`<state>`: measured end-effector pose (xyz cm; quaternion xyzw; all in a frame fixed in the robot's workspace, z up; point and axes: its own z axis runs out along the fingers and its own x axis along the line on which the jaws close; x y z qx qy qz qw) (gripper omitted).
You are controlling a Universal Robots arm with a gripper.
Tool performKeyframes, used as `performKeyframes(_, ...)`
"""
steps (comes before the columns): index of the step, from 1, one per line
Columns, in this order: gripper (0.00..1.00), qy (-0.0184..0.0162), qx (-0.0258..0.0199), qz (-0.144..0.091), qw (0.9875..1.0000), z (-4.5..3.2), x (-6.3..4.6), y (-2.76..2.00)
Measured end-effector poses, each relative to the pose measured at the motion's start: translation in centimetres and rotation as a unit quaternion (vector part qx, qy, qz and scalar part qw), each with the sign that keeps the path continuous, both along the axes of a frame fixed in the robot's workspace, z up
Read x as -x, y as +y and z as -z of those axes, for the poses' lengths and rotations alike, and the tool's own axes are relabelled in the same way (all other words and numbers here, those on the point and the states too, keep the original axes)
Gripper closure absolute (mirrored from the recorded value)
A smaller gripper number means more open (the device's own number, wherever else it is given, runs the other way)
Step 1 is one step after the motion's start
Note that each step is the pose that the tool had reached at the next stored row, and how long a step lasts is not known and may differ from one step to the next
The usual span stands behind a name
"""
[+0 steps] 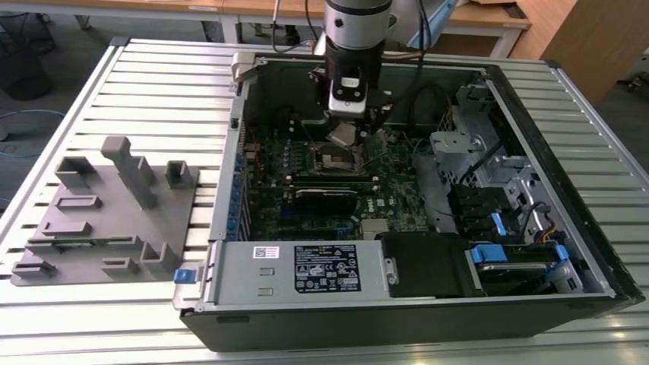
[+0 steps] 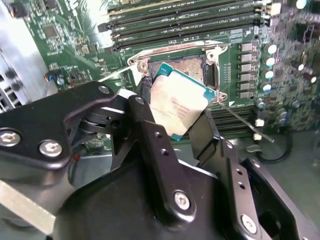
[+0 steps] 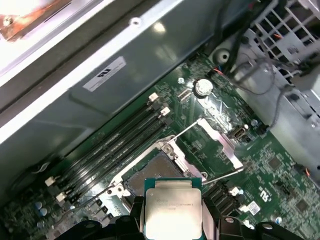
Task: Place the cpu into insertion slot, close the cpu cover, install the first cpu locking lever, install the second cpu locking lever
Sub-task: 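Place the cpu into insertion slot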
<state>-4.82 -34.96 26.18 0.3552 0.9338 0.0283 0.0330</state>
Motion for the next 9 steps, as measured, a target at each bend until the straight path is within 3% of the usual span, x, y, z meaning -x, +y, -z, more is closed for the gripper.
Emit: performKeyframes(9, 0.46, 0.0000, 0.0000, 0.007, 1.0000, 0.00, 0.00, 0.00)
